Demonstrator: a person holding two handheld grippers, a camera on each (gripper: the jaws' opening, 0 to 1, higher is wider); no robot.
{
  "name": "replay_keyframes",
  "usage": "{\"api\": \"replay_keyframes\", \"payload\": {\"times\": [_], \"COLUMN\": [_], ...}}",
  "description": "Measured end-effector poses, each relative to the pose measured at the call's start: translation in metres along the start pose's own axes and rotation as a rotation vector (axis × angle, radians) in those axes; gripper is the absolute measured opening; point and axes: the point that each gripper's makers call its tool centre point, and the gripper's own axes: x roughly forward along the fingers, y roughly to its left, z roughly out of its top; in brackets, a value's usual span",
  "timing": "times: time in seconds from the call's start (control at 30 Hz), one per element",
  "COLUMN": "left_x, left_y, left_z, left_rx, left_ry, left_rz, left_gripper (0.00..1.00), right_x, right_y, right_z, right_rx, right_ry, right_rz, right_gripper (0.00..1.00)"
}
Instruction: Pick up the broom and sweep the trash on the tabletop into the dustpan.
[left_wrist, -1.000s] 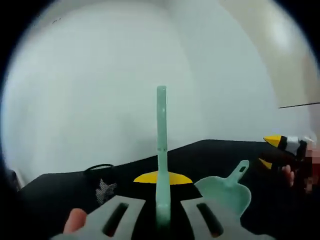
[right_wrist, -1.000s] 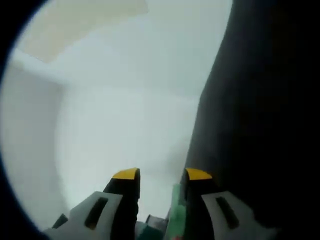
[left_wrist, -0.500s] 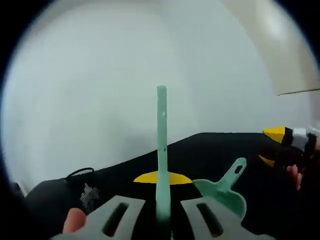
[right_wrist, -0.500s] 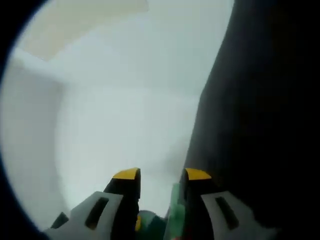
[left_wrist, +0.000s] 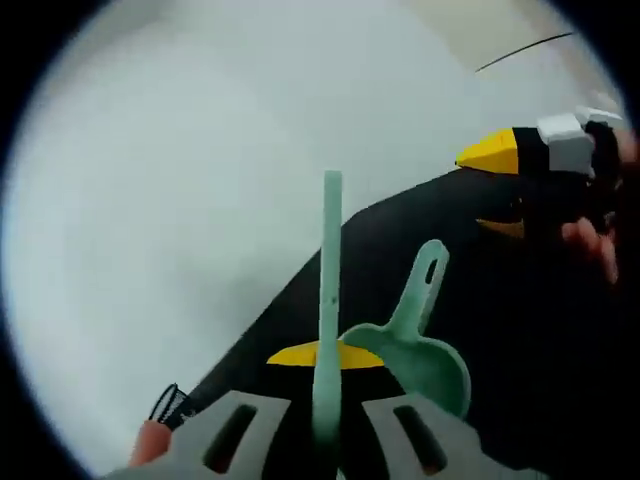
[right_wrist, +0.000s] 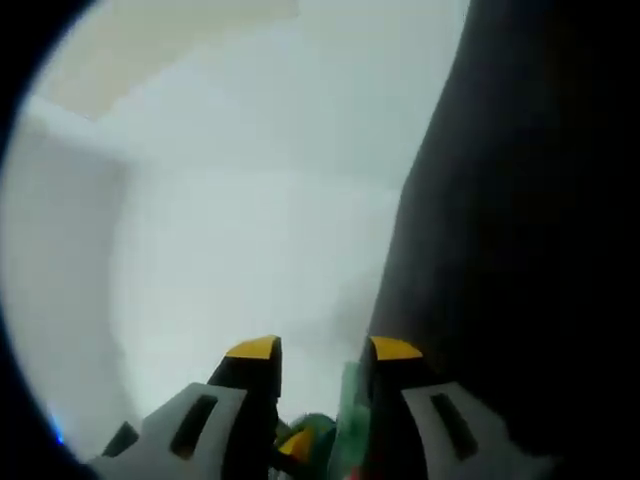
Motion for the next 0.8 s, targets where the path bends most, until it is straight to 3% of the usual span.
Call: {"api": "replay_keyframes", "payload": {"times": [0.1, 0.23, 0.5, 0.53, 0.57, 0.6, 0.63, 0.8], "left_x": [0.0, 0.002, -0.006, -0.009, -0.01, -0.012, -0.011, -0.009], "left_y": [-0.01, -0.027, -0.03, -0.032, -0.033, -0.037, -0.04, -0.037], "left_z": [-0.006, -0.014, -0.008, -0.006, -0.005, -0.01, -0.011, -0.013], "left_rx": [-0.044, -0.207, -0.371, -0.389, -0.466, -0.498, -0.515, -0.49], "left_ry": [0.039, 0.058, -0.012, -0.023, -0.018, 0.013, 0.004, -0.023], "left_rz": [-0.058, -0.159, -0.298, -0.337, -0.373, -0.421, -0.452, -0.452], "left_gripper": [0.06, 0.16, 0.23, 0.25, 0.27, 0.27, 0.28, 0.29], "right_x": [0.0, 0.0, 0.001, 0.001, 0.001, 0.001, 0.001, 0.001], "right_y": [0.0, 0.0, 0.001, 0.001, 0.001, 0.001, 0.001, 0.001], "right_z": [-0.001, -0.002, -0.003, -0.003, -0.003, -0.003, -0.004, -0.004], "right_rx": [-0.002, -0.005, -0.005, -0.006, -0.006, -0.007, -0.007, -0.006], "right_ry": [0.003, 0.007, 0.014, 0.015, 0.016, 0.015, 0.016, 0.016], "right_rz": [0.001, 0.002, 0.004, 0.004, 0.003, 0.004, 0.004, 0.005], "right_gripper": [0.35, 0.35, 0.35, 0.35, 0.35, 0.35, 0.35, 0.35]}}
